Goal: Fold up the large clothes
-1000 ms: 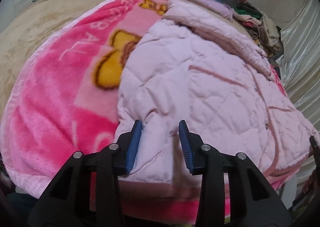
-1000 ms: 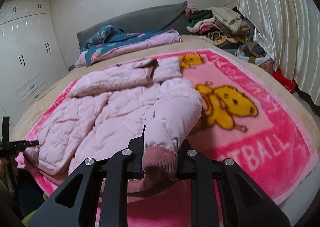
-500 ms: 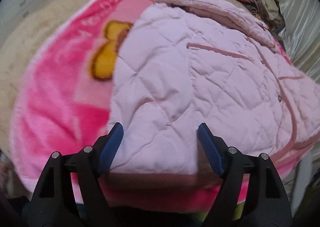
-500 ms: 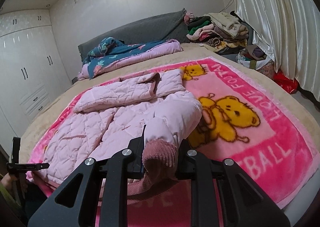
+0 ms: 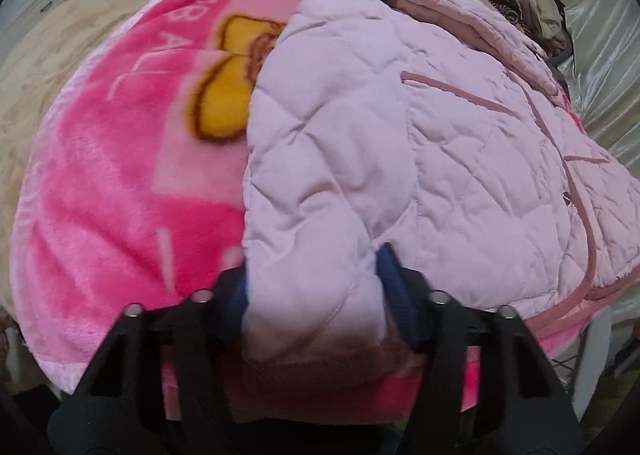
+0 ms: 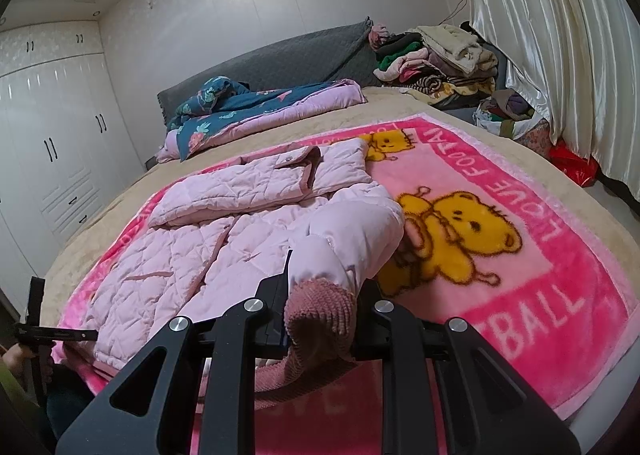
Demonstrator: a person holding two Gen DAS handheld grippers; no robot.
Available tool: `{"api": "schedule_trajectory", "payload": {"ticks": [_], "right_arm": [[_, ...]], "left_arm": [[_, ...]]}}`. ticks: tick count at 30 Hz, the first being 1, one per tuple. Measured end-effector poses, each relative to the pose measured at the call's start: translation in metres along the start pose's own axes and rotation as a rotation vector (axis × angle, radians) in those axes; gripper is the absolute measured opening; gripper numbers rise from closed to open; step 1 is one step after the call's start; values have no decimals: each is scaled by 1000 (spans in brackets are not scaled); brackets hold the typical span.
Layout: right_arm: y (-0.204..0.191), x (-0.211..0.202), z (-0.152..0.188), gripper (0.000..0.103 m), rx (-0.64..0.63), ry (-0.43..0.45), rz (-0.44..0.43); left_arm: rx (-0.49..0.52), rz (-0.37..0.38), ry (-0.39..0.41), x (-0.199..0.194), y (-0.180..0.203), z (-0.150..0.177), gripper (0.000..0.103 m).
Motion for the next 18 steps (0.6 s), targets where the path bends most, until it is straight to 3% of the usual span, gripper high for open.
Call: {"api": "schedule_trajectory", "payload": {"ticks": [3,6,11,18], "right_arm": [[0,0,0,19,1,-1,-3],[-1,1,-2,19,-2,2,-6],[-2,0,-8,19,-3,9,-14],[1,0,-23,19,-13,29,-8]], "left_arm": [[15,2,42,-10,8,-3,20],[9,21,92,-25,14,-14,15],[16,43,201,-62,28,-43,14],[-9,69,295,-97,32,-79,14]]}}
Point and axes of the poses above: each gripper's, at about its wrist camera, not at the fingertips, and x roughly the way its jaws point, y to its right, z to its underside, the point moved 10 cm from there along x, roughly the way its jaws point, and after that the axes turned 13 degrees about -z, right-handed, at the moved point
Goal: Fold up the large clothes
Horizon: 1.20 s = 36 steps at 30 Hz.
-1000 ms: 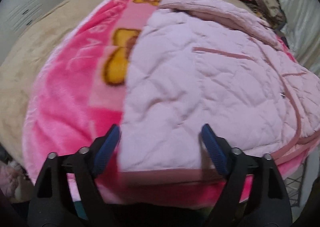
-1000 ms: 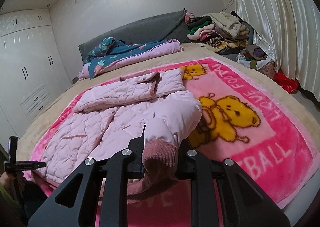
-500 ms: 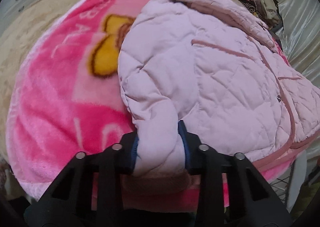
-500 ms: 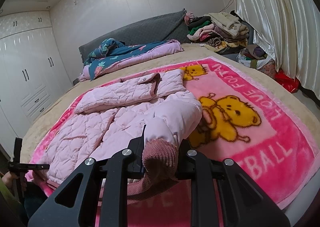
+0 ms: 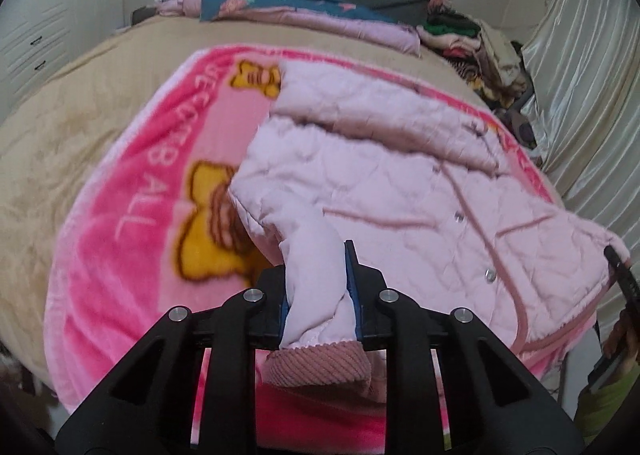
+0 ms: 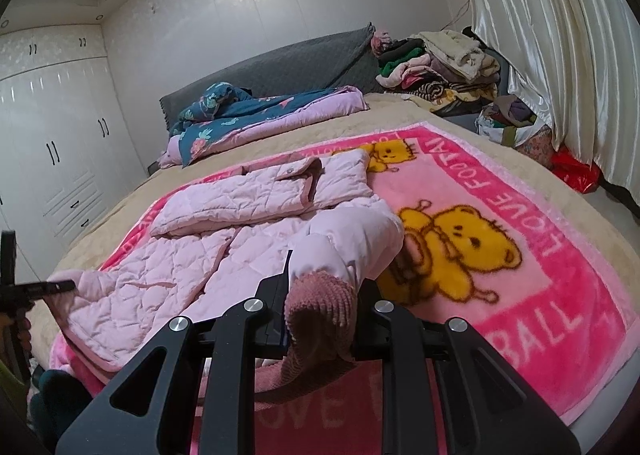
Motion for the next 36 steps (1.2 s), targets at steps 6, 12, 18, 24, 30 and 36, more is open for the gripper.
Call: {"api": "schedule_trajectory", "payload": {"ticks": [6,12,18,24,30,36], "right_arm": [[1,5,-22,19,-17,28,8],[-3,16,-51,19,-44,50,14],[-4,29,-78,19,-54,68,21],[3,43,-99,19,-23,82,20],[5,57,-113,19,-26,94,37],[9,71,-124,19,-40,99,55]], "left_arm": [[-2,-1,51,-8,3,-25,14],[4,-12,92,-8,4,-51,14],[-3,-18,129,-9,6,-78,14],[-4,-31,170,-8,8,-105,14],[-13,-45,191,-1,9,-120,14],[-11,-70,210,8,7,-132,14]]}}
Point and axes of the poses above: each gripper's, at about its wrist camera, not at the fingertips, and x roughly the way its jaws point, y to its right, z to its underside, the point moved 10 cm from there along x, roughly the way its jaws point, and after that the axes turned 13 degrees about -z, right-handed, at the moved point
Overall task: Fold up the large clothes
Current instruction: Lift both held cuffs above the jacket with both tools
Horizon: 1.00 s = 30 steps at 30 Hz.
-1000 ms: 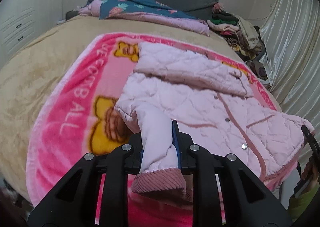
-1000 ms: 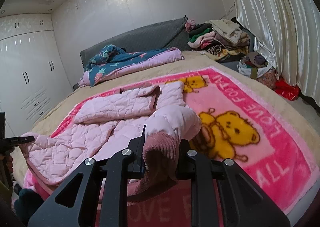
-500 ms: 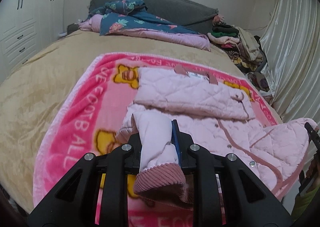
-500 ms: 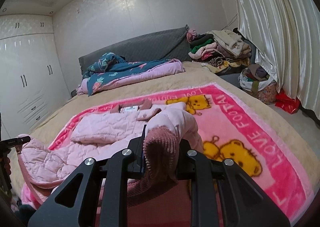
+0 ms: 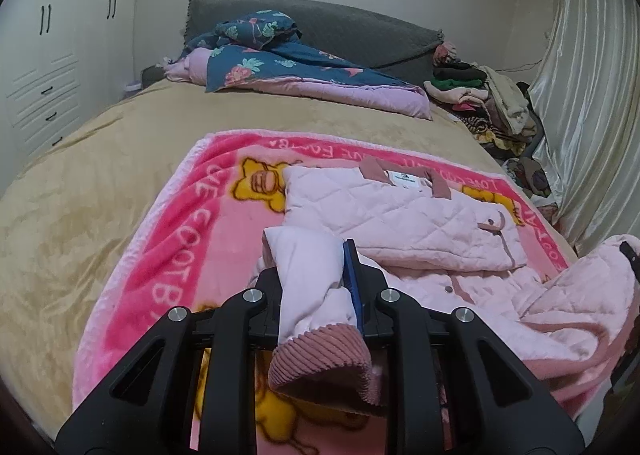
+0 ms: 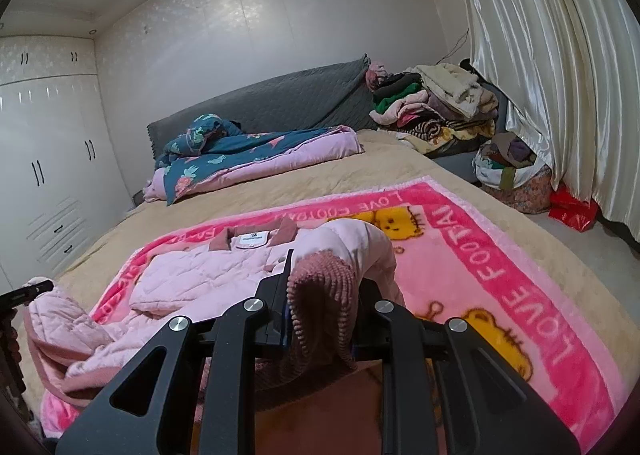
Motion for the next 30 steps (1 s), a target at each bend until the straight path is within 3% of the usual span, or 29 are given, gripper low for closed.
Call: {"api": "schedule_trajectory", "payload": {"ticks": [14,30], "right_arm": [[15,44,-16,19,-1,-3,35],[25,91,-35,19,29,-17,34]], "left_arm": [[-23,-64,49,29,-4,-21,15],[7,-113,52,64,1,-41,15]]}}
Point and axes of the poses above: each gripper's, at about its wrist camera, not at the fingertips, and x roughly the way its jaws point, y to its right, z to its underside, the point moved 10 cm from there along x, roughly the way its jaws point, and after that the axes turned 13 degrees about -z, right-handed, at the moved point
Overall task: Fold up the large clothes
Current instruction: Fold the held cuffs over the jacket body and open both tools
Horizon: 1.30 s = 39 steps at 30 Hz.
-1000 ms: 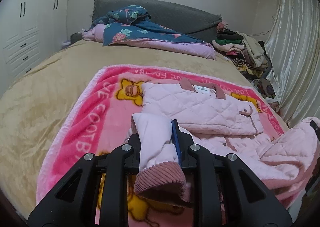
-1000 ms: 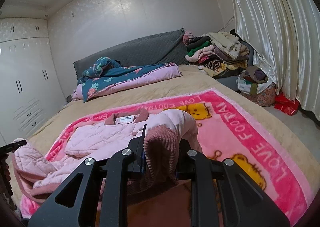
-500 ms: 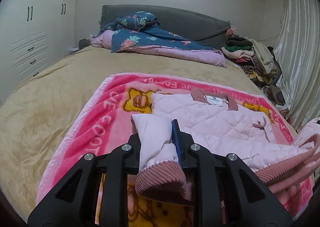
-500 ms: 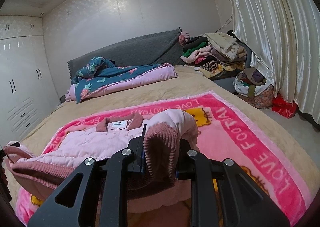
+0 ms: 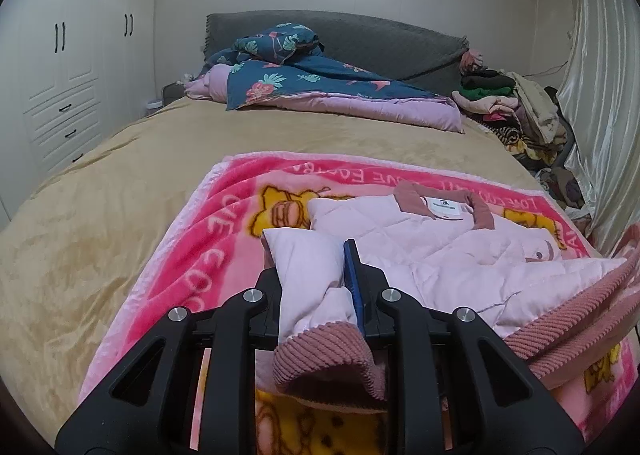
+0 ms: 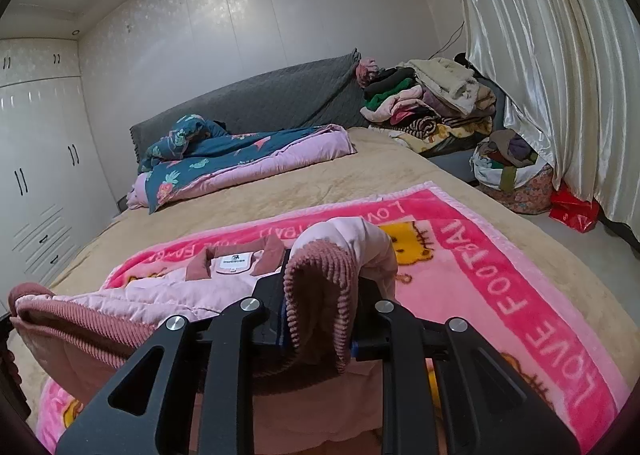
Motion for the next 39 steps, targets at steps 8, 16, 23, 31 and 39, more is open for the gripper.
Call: {"api": "schedule_trajectory", "payload": {"ticks": [8,16,23,31,39], "right_arm": [[10,27,-3,20,5,-17,10],[21,60,3,27,42,-29,1],[29,77,8,57,184,-50,-90],[33,61,1,89,66,22,9],[53,77,40,91,8,-72,104]], "left_arm": [[22,-46,-1,25,8,-3,16],[7,-64,-7,47,12,1,17],[-57,-50,-23,61,13,6,19],[-37,-15,-8,68,26,8,30],[-38,45,-7,69,29,7,47]]}}
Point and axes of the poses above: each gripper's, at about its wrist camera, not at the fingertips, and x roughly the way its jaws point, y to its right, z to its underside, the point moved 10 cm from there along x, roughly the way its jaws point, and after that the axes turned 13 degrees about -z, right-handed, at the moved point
